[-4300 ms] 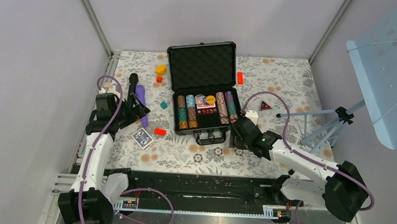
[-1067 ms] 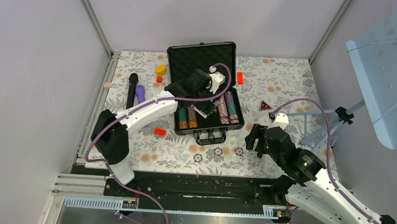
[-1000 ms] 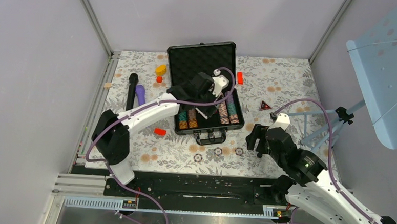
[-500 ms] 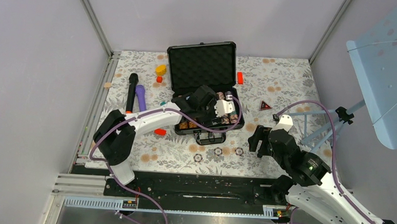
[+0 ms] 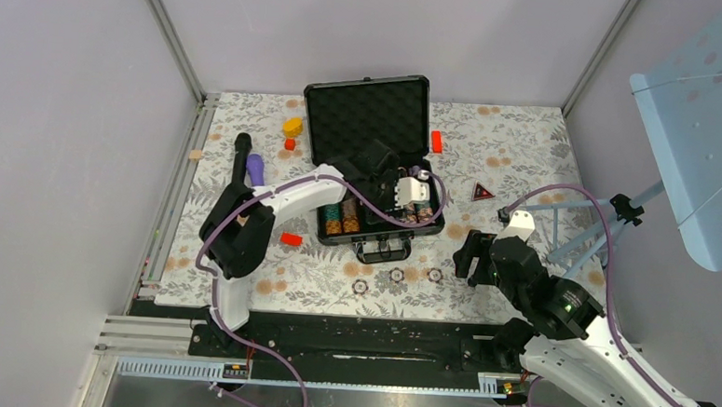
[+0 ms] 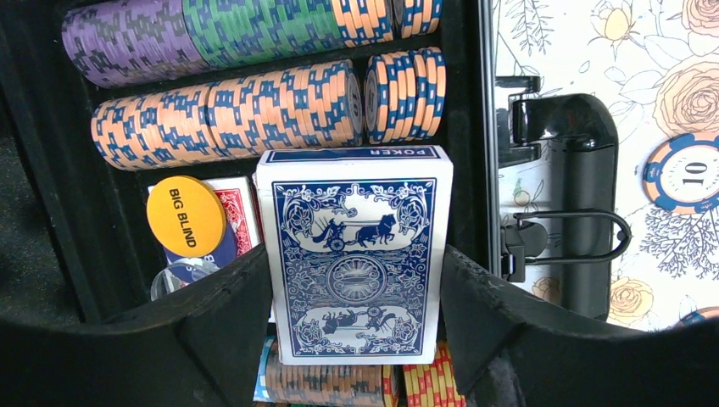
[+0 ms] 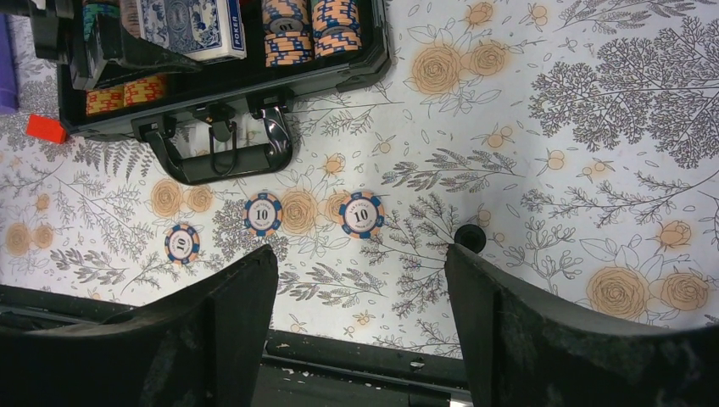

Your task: Pack up texas hold em set

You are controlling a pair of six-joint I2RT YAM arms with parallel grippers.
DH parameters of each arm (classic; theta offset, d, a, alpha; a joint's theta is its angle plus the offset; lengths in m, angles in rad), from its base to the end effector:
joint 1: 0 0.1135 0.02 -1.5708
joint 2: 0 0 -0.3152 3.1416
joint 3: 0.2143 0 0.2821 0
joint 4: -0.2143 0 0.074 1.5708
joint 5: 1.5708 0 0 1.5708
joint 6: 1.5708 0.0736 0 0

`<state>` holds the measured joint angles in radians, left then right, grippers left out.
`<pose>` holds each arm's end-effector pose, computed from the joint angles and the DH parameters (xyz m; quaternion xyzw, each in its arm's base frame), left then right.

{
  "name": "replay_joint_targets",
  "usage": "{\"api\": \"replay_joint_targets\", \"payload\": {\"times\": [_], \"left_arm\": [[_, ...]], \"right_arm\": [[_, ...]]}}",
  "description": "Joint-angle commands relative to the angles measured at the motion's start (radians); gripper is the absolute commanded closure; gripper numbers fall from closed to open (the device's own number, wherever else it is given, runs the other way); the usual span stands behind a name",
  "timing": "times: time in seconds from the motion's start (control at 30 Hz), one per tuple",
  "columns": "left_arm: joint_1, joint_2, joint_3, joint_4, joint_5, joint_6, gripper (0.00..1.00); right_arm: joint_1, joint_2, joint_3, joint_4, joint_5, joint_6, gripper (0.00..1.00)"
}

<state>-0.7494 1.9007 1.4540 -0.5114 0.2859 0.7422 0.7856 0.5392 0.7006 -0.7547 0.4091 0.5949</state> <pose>0.3371 -0.3420 0.2284 0.6719 0.6640 -0.1369 0.2980 0.1121 0.0707 0.2997 0.0126 0.8697 0.1544 0.4687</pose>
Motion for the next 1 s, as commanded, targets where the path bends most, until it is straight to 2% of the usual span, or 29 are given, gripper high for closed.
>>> {"api": "replay_joint_targets", "payload": {"times": [0.0,0.23,0.63,0.97], "left_arm": [[0.013,0.025,0.096,-0.076,0.070,0.047,0.53],[0.018,0.052,0.106,-0.134,0.049,0.061,0.52],[0.022,0.131,0.174,-0.133,0.026,0.020,0.52],[0.044,0.145,0.169,-0.132,0.018,0.009,0.52]], "right_arm": [[0.007,-0.004,0.027,-0.010,0.033,-0.014,0.21],[0.007,-0.001,0.023,-0.011,0.035,-0.016,0.20],[0.007,-0.008,0.021,-0.025,0.039,-0.018,0.20],[0.007,0.001,0.021,-0.026,0.038,-0.018,0.20]]}}
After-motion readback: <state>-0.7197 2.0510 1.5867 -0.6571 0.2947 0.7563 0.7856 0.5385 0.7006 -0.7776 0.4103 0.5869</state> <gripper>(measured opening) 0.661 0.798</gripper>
